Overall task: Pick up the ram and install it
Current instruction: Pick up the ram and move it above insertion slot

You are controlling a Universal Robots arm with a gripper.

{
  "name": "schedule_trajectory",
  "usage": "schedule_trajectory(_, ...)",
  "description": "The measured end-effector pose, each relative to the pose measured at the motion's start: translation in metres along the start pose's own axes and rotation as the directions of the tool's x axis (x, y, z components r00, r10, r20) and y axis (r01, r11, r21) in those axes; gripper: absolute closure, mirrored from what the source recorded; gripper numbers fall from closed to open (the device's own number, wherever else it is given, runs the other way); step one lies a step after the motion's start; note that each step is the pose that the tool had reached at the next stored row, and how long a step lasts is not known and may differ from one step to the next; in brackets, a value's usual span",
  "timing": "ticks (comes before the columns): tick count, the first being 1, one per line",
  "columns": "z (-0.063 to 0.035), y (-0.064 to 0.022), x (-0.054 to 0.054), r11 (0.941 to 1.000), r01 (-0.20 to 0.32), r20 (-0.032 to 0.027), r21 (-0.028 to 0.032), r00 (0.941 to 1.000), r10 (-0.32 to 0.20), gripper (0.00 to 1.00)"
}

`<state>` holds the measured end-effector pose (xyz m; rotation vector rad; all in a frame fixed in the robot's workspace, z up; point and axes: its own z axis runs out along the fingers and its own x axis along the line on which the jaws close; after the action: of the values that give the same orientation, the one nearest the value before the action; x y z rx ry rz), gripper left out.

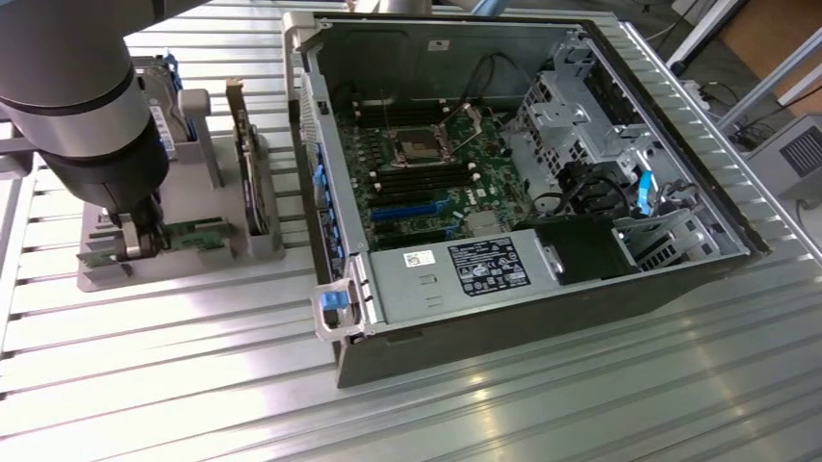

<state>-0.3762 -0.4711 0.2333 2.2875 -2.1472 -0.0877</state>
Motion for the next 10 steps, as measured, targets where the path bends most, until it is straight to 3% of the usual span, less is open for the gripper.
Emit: schedule_trajectory(10, -0.0106, 0.0004, -0.0004, 1.0000, 0.000, 0.0001, 0.0000, 1.0000, 0.000, 0.88)
